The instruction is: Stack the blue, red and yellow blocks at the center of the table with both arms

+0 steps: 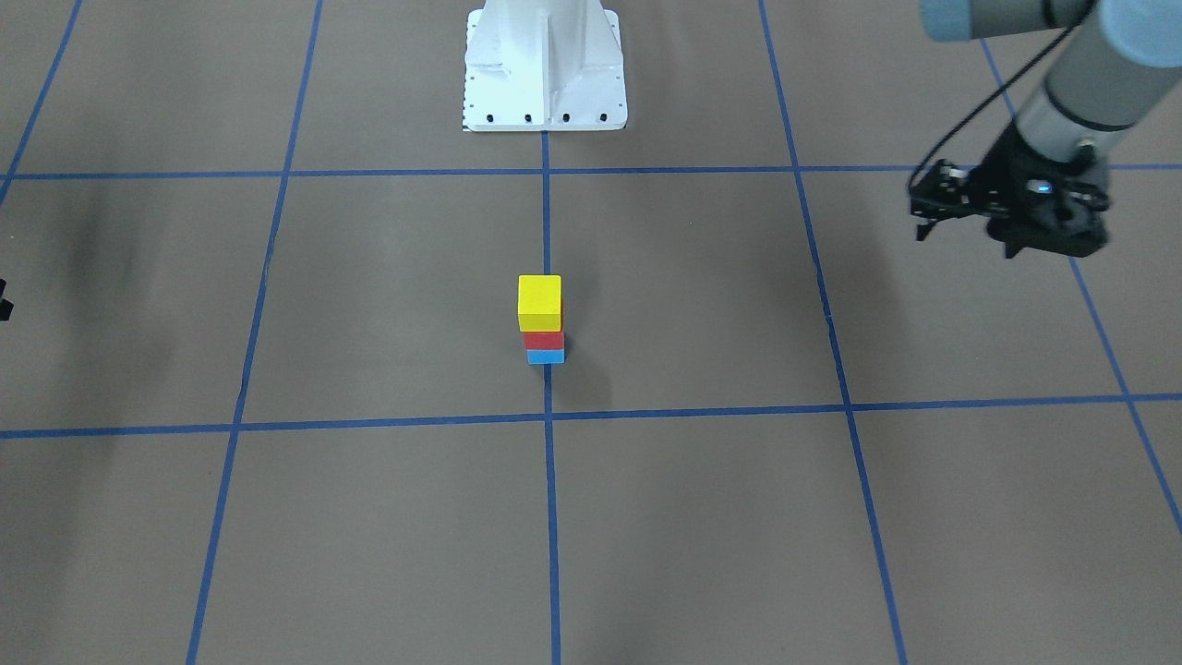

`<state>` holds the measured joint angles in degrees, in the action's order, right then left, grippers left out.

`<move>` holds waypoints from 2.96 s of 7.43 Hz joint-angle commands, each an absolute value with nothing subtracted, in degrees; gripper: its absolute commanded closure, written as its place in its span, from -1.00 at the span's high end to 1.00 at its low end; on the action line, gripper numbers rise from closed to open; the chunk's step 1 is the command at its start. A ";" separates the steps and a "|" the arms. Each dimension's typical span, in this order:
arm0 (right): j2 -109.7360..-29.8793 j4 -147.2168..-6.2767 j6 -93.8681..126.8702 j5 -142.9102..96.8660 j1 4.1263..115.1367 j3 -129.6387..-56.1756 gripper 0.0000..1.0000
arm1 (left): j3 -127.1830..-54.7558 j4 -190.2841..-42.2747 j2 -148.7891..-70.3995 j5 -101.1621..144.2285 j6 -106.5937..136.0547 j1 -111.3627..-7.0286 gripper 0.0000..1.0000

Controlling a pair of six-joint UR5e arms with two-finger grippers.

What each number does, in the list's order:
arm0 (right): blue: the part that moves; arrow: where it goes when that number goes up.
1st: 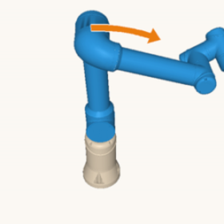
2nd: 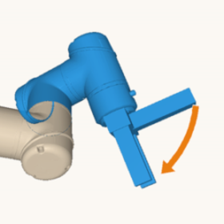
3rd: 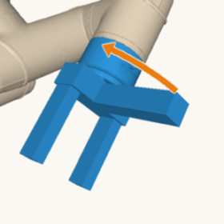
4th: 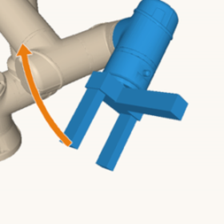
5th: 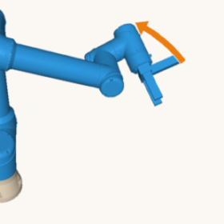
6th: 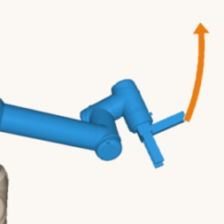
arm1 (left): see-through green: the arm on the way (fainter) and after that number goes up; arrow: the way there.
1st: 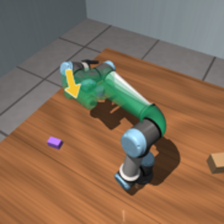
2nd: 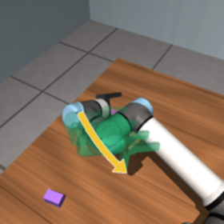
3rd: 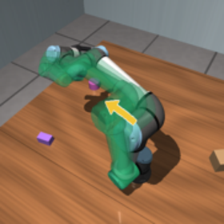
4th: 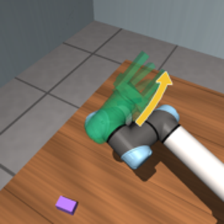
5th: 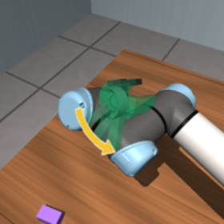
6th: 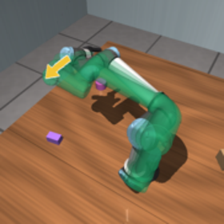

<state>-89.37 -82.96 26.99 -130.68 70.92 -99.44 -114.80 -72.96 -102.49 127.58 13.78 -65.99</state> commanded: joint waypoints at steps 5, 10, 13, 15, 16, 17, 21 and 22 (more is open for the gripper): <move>-89.30 -82.97 26.28 -133.59 75.39 -100.02 0.99 | -99.49 -76.46 -97.38 133.51 -7.47 -84.99 0.99; -88.77 -89.54 16.39 -137.46 85.25 -99.93 0.99 | -97.12 -76.46 -97.12 133.59 -7.47 -87.18 0.99; -88.95 -90.70 13.20 -136.58 83.68 -99.49 0.99 | -97.20 -76.47 -96.94 133.51 -8.53 -87.54 0.99; -88.07 -95.77 4.52 -132.91 84.46 -99.41 0.99 | -96.94 -76.55 -95.81 133.59 -8.26 -88.33 0.99; -85.54 -99.98 3.00 -132.28 84.98 -99.58 0.99 | -97.03 -78.38 -93.89 133.68 -8.35 -88.42 0.99; -83.60 -102.72 2.90 -132.28 85.25 -99.75 0.99 | -97.03 -85.71 -89.69 134.03 -5.57 -88.33 0.99; -84.29 -102.83 2.90 -132.36 85.34 -99.32 0.99 | -96.77 -94.05 -84.90 137.90 6.50 -88.33 0.99; -84.37 -102.83 2.90 -132.36 85.34 -99.49 0.99 | -97.12 -94.57 -83.77 138.60 6.68 -88.33 0.99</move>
